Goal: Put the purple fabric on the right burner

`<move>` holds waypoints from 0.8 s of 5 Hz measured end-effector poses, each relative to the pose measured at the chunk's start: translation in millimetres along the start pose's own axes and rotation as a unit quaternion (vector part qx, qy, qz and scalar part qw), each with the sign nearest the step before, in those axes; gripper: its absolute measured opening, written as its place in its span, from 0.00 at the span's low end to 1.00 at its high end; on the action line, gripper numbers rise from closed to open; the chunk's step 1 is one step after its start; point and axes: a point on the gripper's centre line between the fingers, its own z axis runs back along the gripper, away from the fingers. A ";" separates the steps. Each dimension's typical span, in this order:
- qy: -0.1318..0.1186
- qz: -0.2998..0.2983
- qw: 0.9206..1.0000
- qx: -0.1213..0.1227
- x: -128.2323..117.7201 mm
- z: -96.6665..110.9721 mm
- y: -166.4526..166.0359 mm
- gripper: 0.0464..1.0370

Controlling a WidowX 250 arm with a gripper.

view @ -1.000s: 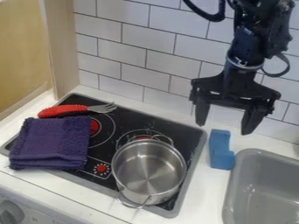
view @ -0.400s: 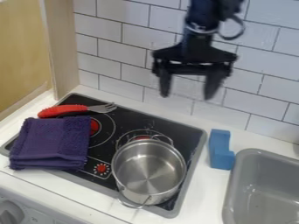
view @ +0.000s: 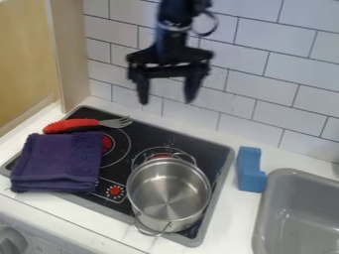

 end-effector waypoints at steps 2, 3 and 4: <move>0.015 0.081 0.996 0.027 13.5 -17.3 51.2 0.96; 0.027 0.097 0.994 0.033 4.1 -29.5 65.6 0.96; 0.021 0.104 0.994 0.018 -9.0 -23.4 72.9 0.96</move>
